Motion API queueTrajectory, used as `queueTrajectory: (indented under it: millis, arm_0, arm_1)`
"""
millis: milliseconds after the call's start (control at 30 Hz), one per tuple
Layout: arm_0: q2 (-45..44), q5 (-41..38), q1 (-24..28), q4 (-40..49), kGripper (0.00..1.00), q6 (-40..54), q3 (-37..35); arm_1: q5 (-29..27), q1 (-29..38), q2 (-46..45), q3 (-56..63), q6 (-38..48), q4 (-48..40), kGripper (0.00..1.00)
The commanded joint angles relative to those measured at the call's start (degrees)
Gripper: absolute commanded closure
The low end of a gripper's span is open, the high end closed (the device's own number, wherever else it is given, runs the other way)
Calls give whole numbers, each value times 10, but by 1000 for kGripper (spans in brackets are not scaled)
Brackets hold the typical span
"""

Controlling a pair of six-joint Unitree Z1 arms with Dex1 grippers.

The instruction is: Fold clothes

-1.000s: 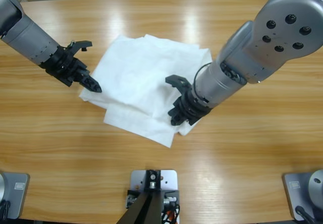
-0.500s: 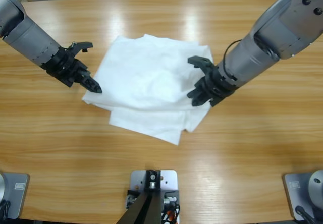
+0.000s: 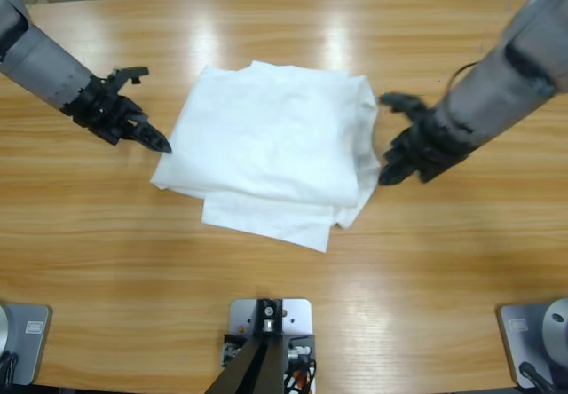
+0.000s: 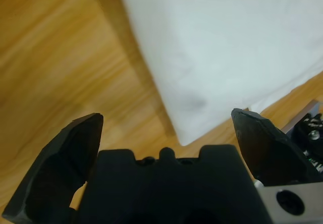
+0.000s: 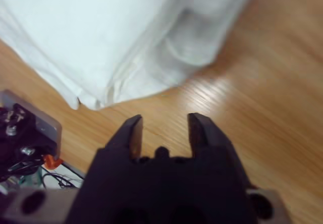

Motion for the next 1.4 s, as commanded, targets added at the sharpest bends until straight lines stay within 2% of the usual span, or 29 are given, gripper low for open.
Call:
queueTrajectory:
  millis: [33,233,333,400,500,633,733,867,967,1167,1267,1400]
  arm_0:
    - [-57,-57,39,-37,13,-1,53]
    - [-157,-69,41,-63,18,13,91]
    - [-109,-116,46,-93,18,7,93]
    - [-64,-187,63,-117,18,12,97]
    - [-38,-218,80,-138,18,11,105]
    - [-3,-218,107,-158,18,5,103]
    - [23,-214,108,-178,22,5,97]
    - [44,-205,94,-181,30,6,72]
    - [50,-185,68,-181,95,-1,34]
    - [109,-185,20,-181,96,-48,-50]
    - [123,-178,18,-181,96,-60,-57]
    - [91,-131,23,-180,96,-62,-29]
  arm_1:
    - [-26,-43,-142,28,-2,39,230]
    - [-80,-136,-240,15,-82,127,228]
    - [-86,-139,-254,13,-82,131,226]
    - [-83,-139,-257,15,-79,131,225]
    - [-82,-139,-264,17,-79,133,225]
    - [-78,-139,-254,18,-79,131,225]
    - [-75,-139,-242,18,-80,127,225]
    - [-73,-139,-230,16,-82,125,225]
    - [-74,-139,-225,14,-83,124,224]
    - [-77,-139,-229,16,-84,124,211]
    - [-78,-138,-232,16,-84,123,211]
    - [-76,-139,-235,22,-84,115,211]
